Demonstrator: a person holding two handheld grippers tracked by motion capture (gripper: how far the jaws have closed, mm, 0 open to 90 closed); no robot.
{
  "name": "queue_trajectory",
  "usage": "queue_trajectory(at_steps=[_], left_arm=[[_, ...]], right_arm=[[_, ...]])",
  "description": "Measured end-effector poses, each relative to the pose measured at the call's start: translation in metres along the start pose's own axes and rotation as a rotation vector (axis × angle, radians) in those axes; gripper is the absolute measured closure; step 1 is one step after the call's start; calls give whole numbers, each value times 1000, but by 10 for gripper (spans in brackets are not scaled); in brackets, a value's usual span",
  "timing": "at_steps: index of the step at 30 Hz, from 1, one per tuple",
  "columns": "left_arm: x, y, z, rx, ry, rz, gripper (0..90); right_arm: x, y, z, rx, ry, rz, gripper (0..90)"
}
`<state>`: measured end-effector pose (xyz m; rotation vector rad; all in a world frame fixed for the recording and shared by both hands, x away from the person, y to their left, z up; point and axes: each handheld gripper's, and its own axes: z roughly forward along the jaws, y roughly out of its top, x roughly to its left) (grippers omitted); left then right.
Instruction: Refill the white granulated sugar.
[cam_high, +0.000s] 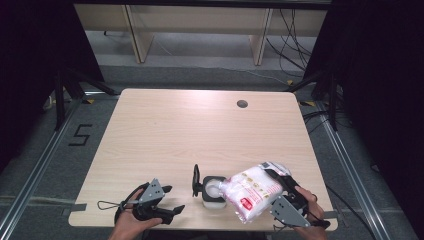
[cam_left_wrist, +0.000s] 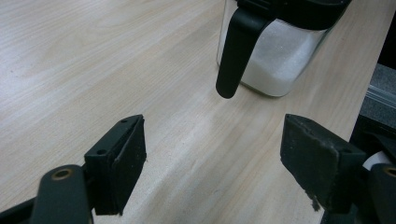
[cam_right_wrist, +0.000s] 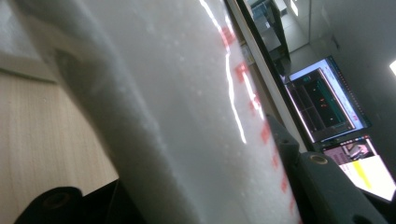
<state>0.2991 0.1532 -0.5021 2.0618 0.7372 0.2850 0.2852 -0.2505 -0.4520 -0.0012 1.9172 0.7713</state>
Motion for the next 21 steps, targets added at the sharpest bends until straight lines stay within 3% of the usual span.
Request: queue_trajectory(at_steps=[8, 10, 15, 17, 21], left_arm=[[0, 0, 0, -1, 1, -8, 220], [0, 0, 0, 0, 1, -7, 220], [0, 0, 0, 0, 0, 0, 220], [0, 0, 0, -1, 0, 3, 220], [1, 0, 1, -2, -2, 20, 220]], right_arm=[[5, -1, 6, -23, 58, 109, 597], [5, -1, 8, -36, 81, 163, 600], [2, -7, 12, -63, 93, 279, 610], [-1, -11, 13, -77, 86, 297, 616], [-6, -18, 17, -95, 87, 385, 628]])
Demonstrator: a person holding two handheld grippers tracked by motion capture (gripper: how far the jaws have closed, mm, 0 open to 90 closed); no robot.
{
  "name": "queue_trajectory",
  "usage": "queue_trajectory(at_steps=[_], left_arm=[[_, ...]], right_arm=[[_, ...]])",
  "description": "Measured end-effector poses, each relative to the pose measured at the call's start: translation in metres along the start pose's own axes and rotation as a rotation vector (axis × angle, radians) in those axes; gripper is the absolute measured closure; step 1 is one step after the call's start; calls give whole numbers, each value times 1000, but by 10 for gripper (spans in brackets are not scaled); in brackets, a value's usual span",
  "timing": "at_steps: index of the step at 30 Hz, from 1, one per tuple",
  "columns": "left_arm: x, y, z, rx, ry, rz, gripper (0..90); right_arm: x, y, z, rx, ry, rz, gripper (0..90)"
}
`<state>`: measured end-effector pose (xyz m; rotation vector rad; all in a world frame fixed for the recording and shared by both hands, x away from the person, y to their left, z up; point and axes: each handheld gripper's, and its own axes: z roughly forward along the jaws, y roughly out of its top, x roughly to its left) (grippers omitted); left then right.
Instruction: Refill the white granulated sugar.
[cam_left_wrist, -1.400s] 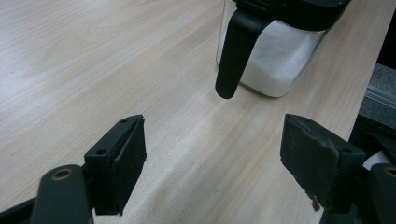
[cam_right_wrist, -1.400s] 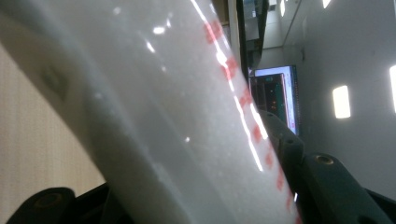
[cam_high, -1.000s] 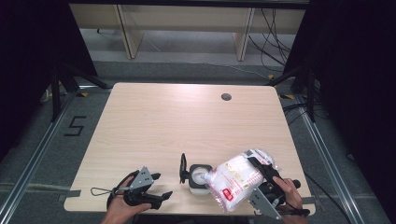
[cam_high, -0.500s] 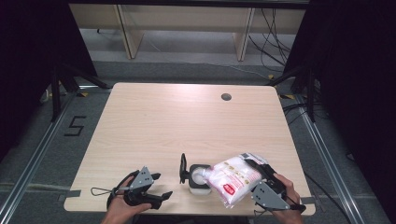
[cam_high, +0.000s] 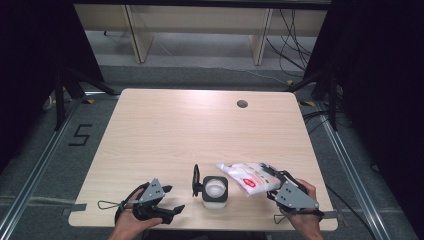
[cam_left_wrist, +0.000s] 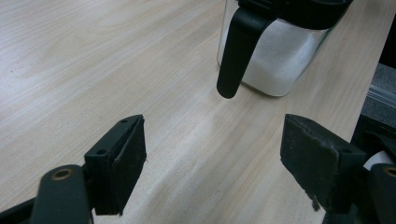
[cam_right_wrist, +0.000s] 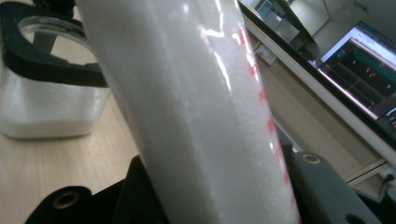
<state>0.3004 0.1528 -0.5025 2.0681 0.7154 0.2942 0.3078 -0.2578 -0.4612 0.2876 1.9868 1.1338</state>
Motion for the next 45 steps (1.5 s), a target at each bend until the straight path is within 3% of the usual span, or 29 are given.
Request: queue_trajectory(at_steps=[2, 3, 7, 9, 14, 15, 17, 18, 19, 21, 22, 23, 26, 27, 29, 31, 34, 35, 36, 37, 38, 40, 41, 43, 44, 45], left_arm=[[1, 0, 0, 6, 2, 14, 220], [-1, 0, 0, 7, 4, -15, 220], [-1, 0, 0, 11, 0, -10, 220], [-1, 0, 1, 9, -4, -21, 220], [-1, 0, 0, 10, 0, -17, 220], [0, 0, -1, 21, 2, -5, 220], [0, 0, -1, 17, 3, -5, 220], [-2, 0, 0, 1, -3, -22, 220], [-2, 0, 0, 5, -3, -20, 220], [-1, 0, 0, 10, -1, -3, 220], [-1, 0, 0, 6, 0, -18, 220], [-2, 0, 0, 4, -3, -20, 220], [-1, 0, 0, 3, 0, -16, 220], [-1, 0, 0, -1, -1, -18, 220], [-2, 0, 0, 0, -2, -22, 220], [-2, 0, 0, -5, 0, -24, 220], [-1, 0, -1, 5, 7, -9, 220], [-2, 0, -1, -9, 0, -24, 220], [0, 0, -2, 9, 10, -12, 220], [0, 0, -2, 16, 12, -8, 220], [-2, 0, -1, -10, 0, -31, 220], [0, 0, -2, 13, 7, -8, 220], [-2, 0, -1, -9, 1, -27, 220], [0, 1, -2, 2, 5, 6, 220], [-1, 0, -1, -8, 1, -14, 220], [0, 1, -1, -10, 0, -3, 220]], right_arm=[[-3, -4, 3, -1, 11, 64, 633], [-4, -6, 4, 4, 17, 85, 635], [-11, -16, 12, -21, 20, 185, 660], [-15, -18, 16, -42, 10, 222, 676], [-16, -27, 31, -3, 23, 250, 681], [-15, -28, 33, 0, 41, 293, 681], [-17, -29, 37, -19, 33, 304, 681], [-18, -29, 38, -28, 35, 333, 681], [-21, -30, 41, -52, 31, 321, 682], [-22, -32, 44, -70, 21, 348, 681], [-24, -33, 45, -62, 29, 338, 681], [-23, -34, 48, -65, 35, 367, 682], [-25, -37, 50, -78, 28, 385, 681], [-27, -38, 49, -77, 26, 371, 682], [-27, -39, 49, -80, 25, 408, 681], [-29, -41, 48, -82, 23, 394, 681], [-30, -43, 47, -63, 32, 415, 682], [-31, -44, 46, -55, 33, 409, 682], [-31, -44, 44, -50, 49, 417, 682], [-32, -44, 43, -46, 39, 408, 682], [-33, -45, 43, -43, 32, 396, 682], [-33, -45, 41, -37, 32, 407, 683], [-34, -46, 40, -34, 36, 405, 683], [-36, -46, 39, -39, 32, 404, 683], [-36, -47, 39, -35, 12, 406, 683], [-37, -47, 38, -36, 9, 411, 683]])
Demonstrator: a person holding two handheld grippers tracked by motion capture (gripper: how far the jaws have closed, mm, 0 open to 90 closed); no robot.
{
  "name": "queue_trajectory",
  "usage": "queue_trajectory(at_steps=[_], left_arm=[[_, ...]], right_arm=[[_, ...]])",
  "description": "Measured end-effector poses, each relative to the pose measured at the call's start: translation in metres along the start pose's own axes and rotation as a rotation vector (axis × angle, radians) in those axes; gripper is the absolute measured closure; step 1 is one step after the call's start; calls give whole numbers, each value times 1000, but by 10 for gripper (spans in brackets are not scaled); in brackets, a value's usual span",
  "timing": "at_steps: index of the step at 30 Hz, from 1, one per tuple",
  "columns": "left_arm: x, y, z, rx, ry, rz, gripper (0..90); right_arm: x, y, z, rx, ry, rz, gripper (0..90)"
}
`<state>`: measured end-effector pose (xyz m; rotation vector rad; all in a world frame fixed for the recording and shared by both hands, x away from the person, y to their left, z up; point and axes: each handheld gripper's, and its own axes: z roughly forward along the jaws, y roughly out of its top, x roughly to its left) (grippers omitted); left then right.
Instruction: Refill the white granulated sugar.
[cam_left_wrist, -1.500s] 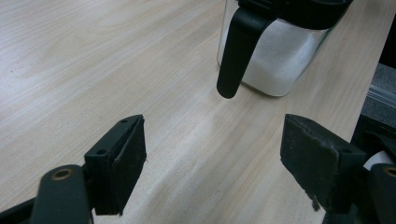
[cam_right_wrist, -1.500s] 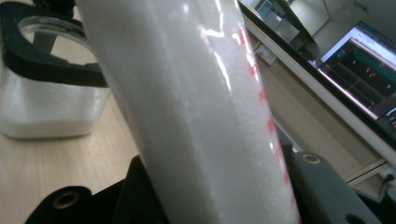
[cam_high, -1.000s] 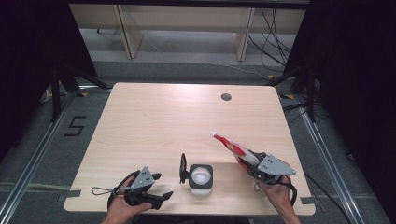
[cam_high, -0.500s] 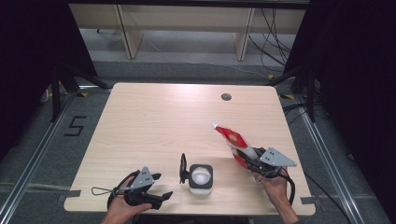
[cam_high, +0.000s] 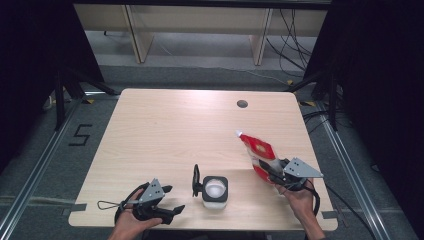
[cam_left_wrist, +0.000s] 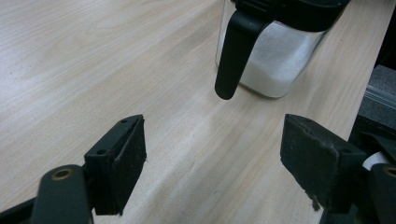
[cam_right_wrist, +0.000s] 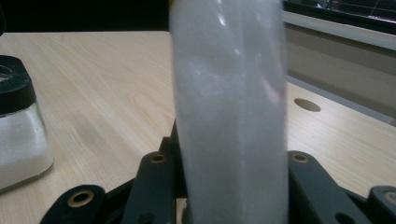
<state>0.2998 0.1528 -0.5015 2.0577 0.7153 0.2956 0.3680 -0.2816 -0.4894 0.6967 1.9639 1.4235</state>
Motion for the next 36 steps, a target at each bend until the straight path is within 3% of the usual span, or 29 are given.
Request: queue_trajectory(at_steps=[1, 4, 5, 7, 11, 12, 13, 14, 16, 17, 19, 20, 21, 22, 24, 25, 26, 29, 30, 31, 36], left_arm=[[-1, -1, 0, -1, 1, -28, 220], [0, 0, -1, 26, 10, -5, 220], [1, 0, -1, 23, 8, -3, 220], [-1, 0, -1, 7, 3, -9, 220], [0, 0, -1, 7, -2, 5, 220], [0, 0, -1, 8, 0, 5, 220], [1, 0, -1, 7, -3, 6, 220], [1, 0, -1, 8, -1, 7, 220], [0, 0, -1, 11, 2, -14, 220], [-1, 0, -1, 6, -1, -13, 220], [1, 0, -1, 7, 1, 8, 220], [1, 0, -1, 11, 1, 11, 220], [0, 0, 0, 0, -1, -2, 220], [-1, 0, 0, 0, -1, -28, 220], [0, 0, -1, 8, 3, -11, 220], [0, 0, -1, 4, 2, -2, 220], [0, 0, -1, 0, 2, -2, 220], [0, 0, -1, 1, 1, 0, 220], [-1, 0, -1, 9, 3, -25, 220], [0, 0, -2, 24, 11, -12, 220], [-1, -1, 0, -4, 4, -30, 220]], right_arm=[[-1, 0, -1, -4, -3, -6, 683], [-5, -1, -6, 11, 0, 2, 683], [-6, -2, -6, 5, 15, -3, 684], [-8, -1, -9, 2, -7, -1, 684], [-8, -2, -14, 15, -23, 50, 684], [-9, -2, -15, 9, -11, 36, 683], [-11, -3, -16, 5, -29, 13, 682], [-9, -3, -18, 23, -35, 50, 682], [-12, -3, -20, 17, -39, 39, 681], [-10, -3, -22, 40, -31, 65, 681], [-11, -3, -24, 40, -29, 56, 676], [-12, -4, -23, 15, -51, 28, 671], [-8, -3, -27, 53, -52, 85, 664], [-9, -3, -26, 32, -62, 64, 658], [-7, -3, -29, 39, -68, 50, 634], [-5, -2, -30, 39, -52, 63, 626], [-4, -3, -31, 21, -72, 74, 614], [0, 0, -38, 39, -65, 142, 550], [0, 1, -39, 28, -79, 131, 531], [3, 2, -41, 33, -97, 157, 505], [2, 3, -49, 8, -121, 181, 428]])
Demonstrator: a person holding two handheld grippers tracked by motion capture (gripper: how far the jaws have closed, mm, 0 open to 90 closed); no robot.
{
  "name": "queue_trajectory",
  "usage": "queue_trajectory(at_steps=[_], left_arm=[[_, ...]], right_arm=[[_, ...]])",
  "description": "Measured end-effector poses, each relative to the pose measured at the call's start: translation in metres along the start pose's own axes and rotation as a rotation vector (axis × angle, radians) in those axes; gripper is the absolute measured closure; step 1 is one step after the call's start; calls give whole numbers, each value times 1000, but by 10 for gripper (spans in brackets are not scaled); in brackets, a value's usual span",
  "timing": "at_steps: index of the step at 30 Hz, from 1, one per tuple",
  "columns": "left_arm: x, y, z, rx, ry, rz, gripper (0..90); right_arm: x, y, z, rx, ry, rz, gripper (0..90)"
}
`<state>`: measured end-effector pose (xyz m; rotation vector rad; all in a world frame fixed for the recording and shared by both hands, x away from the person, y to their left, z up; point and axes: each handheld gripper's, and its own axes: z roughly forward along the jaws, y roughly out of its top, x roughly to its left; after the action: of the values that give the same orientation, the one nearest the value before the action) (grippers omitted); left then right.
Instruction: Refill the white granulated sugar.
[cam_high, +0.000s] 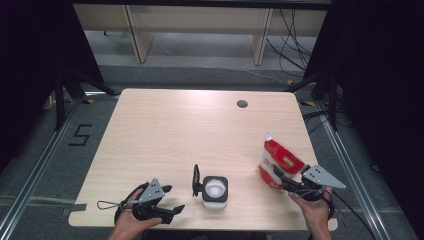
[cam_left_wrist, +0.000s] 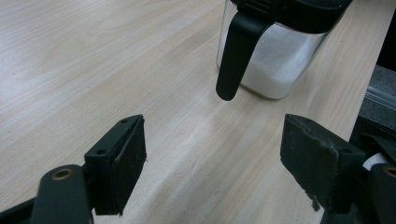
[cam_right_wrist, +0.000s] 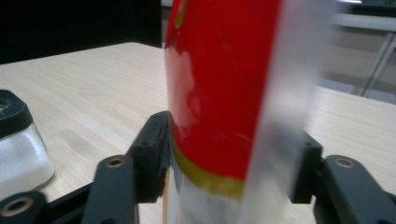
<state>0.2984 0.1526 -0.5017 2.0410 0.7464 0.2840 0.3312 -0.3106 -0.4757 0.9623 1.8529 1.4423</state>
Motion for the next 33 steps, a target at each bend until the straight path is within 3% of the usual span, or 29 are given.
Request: queue_trajectory(at_steps=[1, 2, 3, 4, 5, 6, 7, 8, 10, 11, 12, 14, 15, 16, 17, 20, 21, 24, 25, 26, 27, 28, 32, 33], left_arm=[[1, 0, 0, -2, -5, 14, 220], [1, 0, 0, 0, 0, 1, 220], [1, 0, -1, 0, 2, 7, 221], [2, 0, -1, 3, 6, 10, 222], [3, 1, -2, 11, 2, 27, 222], [3, 1, -2, 2, -5, 21, 222], [3, 2, -3, 19, 12, 13, 223], [3, 2, -3, 5, -4, 14, 224], [4, 3, -4, 0, -4, 34, 228], [3, 3, -4, -3, -4, 11, 228], [3, 3, -4, -4, 1, 5, 229], [4, 4, -5, -11, 2, 24, 229], [5, 5, -5, -3, -4, 21, 229], [5, 5, -5, -11, -2, 22, 229], [3, 6, -5, -15, -6, -7, 228], [2, 7, -5, -7, -4, -1, 228], [2, 7, -5, -12, -11, -3, 228], [2, 12, -5, -16, -9, -4, 228], [0, 13, -4, -31, -16, -23, 228], [1, 15, -6, -19, -13, -12, 228], [0, 15, -5, -36, -17, -19, 228], [0, 17, -7, -33, -11, -9, 228], [0, 22, -10, -47, -24, -10, 272], [1, 24, -12, -29, -10, 4, 280]], right_arm=[[1, 0, -3, 16, 19, 33, 416], [3, 0, -6, 24, -9, 40, 397], [4, 0, -8, 6, -41, 31, 383], [4, 2, -12, 35, -22, 20, 382], [6, 2, -16, 32, -35, 24, 380], [8, 2, -18, 30, -58, 42, 371], [7, 2, -22, 31, -71, 26, 363], [8, 1, -24, 33, -61, 52, 363], [9, 0, -28, 36, -64, 52, 360], [10, 0, -29, 37, -74, 48, 359], [9, 0, -30, 50, -53, 44, 356], [11, -1, -32, 53, -68, 43, 347], [11, -1, -34, 77, -50, 43, 345], [16, -2, -36, 80, -83, 77, 341], [13, -3, -37, 75, -89, 38, 340], [16, -5, -42, 92, -94, 81, 330], [15, -5, -44, 111, -89, 72, 327], [15, -7, -50, 106, -129, 44, 321], [16, -8, -52, 112, -139, 43, 315], [16, -9, -52, 108, -144, 38, 313], [19, -9, -54, 119, -132, 73, 311], [21, -10, -56, 136, -132, 75, 306], [29, -10, -62, 157, -129, 54, 305], [30, -10, -63, 167, -120, 47, 304]])
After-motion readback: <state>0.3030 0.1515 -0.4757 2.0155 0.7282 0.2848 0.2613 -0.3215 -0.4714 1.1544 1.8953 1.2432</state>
